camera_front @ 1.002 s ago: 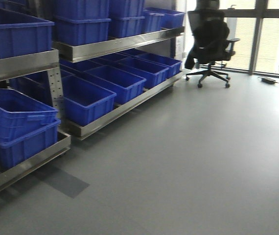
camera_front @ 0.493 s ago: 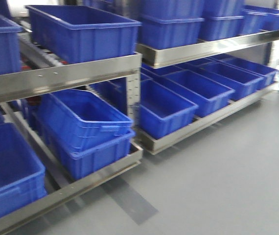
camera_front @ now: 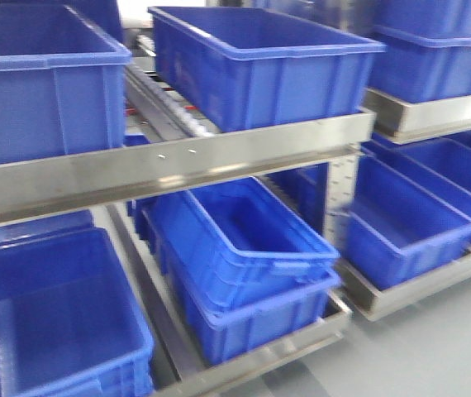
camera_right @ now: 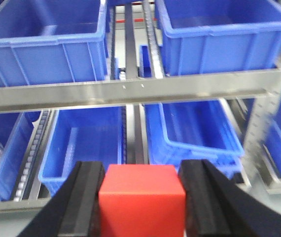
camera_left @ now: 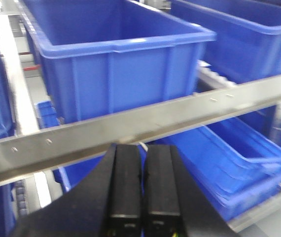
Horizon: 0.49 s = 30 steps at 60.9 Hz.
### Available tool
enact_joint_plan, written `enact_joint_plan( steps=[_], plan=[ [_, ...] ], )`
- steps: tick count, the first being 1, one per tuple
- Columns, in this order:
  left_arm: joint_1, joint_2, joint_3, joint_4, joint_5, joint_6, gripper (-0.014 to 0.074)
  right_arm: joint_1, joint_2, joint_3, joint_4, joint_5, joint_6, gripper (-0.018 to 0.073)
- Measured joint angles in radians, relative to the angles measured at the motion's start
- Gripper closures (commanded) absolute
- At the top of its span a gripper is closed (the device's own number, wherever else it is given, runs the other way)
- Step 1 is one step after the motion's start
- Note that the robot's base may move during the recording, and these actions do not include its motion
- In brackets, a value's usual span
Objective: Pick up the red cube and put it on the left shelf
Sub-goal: 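Align the base in front of the blue crate on the shelf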
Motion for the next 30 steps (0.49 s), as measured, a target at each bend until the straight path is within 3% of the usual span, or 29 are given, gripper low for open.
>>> enact_joint_plan(
  steps=[30],
  plan=[
    [0.000, 0.000, 0.000, 0.000, 0.000, 0.000, 0.0495, 0.000, 0.000, 0.000, 0.000, 0.000, 0.000, 0.0386]
  ],
)
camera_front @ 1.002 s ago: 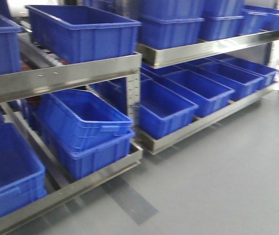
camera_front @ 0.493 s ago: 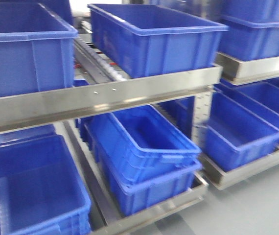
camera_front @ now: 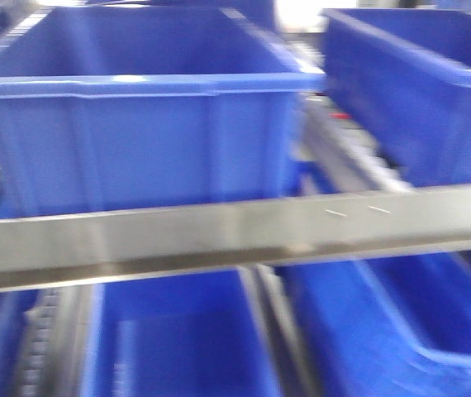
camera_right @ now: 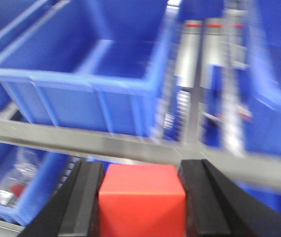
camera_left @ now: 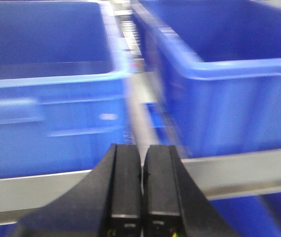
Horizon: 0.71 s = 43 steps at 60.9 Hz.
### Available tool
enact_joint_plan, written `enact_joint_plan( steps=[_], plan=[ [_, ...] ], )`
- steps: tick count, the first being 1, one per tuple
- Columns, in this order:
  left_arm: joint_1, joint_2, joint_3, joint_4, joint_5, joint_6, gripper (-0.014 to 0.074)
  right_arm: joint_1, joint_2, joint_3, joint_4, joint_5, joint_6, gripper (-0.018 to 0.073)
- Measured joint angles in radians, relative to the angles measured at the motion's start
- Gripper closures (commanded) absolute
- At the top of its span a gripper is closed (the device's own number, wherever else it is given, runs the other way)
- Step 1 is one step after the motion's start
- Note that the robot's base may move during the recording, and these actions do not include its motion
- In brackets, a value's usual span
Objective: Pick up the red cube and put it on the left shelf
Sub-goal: 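Align the base in front of the blue crate on the shelf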
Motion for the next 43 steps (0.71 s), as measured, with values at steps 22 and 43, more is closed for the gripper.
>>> enact_joint_plan(
  steps=[22, 43],
  plan=[
    [0.000, 0.000, 0.000, 0.000, 0.000, 0.000, 0.0495, 0.000, 0.000, 0.000, 0.000, 0.000, 0.000, 0.0386],
    [0.000, 0.000, 0.000, 0.000, 0.000, 0.000, 0.0495, 0.000, 0.000, 0.000, 0.000, 0.000, 0.000, 0.0386]
  ],
)
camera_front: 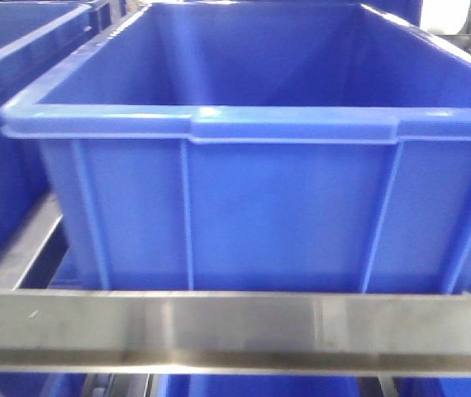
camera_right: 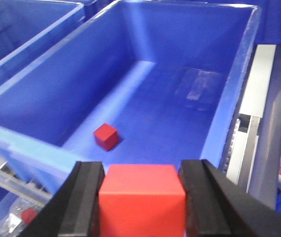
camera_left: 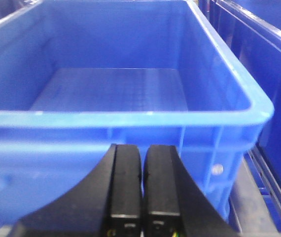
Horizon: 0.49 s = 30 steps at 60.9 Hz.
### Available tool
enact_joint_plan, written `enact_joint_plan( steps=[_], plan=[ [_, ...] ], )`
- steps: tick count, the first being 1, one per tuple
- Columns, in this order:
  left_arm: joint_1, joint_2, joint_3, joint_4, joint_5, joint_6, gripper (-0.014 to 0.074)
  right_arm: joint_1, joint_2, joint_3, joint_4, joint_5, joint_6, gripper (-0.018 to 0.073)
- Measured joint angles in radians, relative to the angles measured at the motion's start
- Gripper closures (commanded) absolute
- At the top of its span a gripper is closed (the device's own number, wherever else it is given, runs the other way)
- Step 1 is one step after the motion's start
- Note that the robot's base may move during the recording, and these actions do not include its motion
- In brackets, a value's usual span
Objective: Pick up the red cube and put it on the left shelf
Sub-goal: 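Align the base in front of the blue crate on the shelf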
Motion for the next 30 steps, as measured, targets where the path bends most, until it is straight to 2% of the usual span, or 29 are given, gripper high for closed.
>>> enact_joint_plan(
  steps=[30],
  plan=[
    [0.000, 0.000, 0.000, 0.000, 0.000, 0.000, 0.0495, 0.000, 0.000, 0.000, 0.000, 0.000, 0.000, 0.0386]
  ],
)
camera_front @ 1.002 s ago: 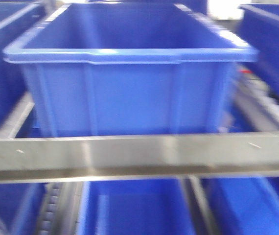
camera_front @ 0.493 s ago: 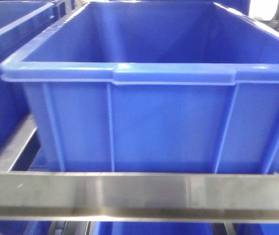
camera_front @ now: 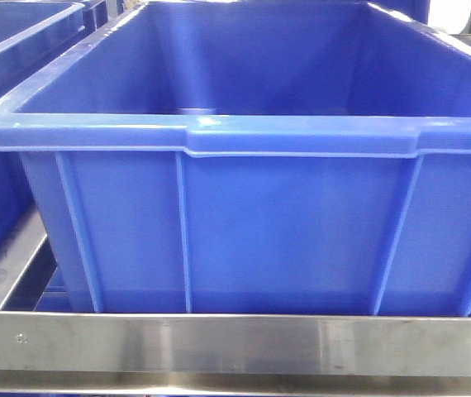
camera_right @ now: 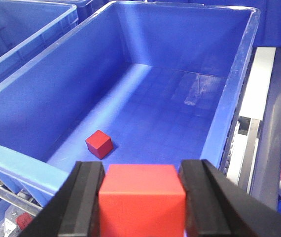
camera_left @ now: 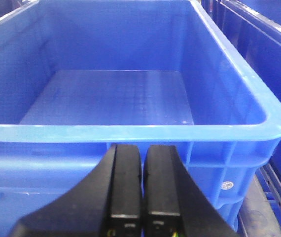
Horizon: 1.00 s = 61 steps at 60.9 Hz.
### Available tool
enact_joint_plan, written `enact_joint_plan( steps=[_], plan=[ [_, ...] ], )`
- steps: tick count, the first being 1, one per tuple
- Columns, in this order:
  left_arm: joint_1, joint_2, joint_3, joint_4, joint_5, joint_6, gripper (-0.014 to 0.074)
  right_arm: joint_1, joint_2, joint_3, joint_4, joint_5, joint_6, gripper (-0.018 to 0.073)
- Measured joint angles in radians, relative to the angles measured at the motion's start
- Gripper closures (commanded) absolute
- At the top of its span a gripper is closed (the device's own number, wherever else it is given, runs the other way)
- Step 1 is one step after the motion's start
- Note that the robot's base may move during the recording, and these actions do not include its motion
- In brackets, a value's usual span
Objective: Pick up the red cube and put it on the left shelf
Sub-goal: 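Align the base in front of the blue crate on the shelf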
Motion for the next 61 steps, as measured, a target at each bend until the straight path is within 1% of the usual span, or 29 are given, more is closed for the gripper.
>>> enact_joint_plan(
  steps=[48, 53, 61],
  plan=[
    [0.000, 0.000, 0.000, 0.000, 0.000, 0.000, 0.0495, 0.000, 0.000, -0.004, 0.000, 0.000, 0.000, 0.0386],
    [0.000, 0.000, 0.000, 0.000, 0.000, 0.000, 0.0495, 0.000, 0.025, -0.039, 0.000, 0.015, 0.000, 0.0386],
    [0.000, 0.000, 0.000, 0.000, 0.000, 0.000, 0.0495, 0.000, 0.124, -0.157, 0.000, 0.069, 0.000, 0.0386]
  ],
)
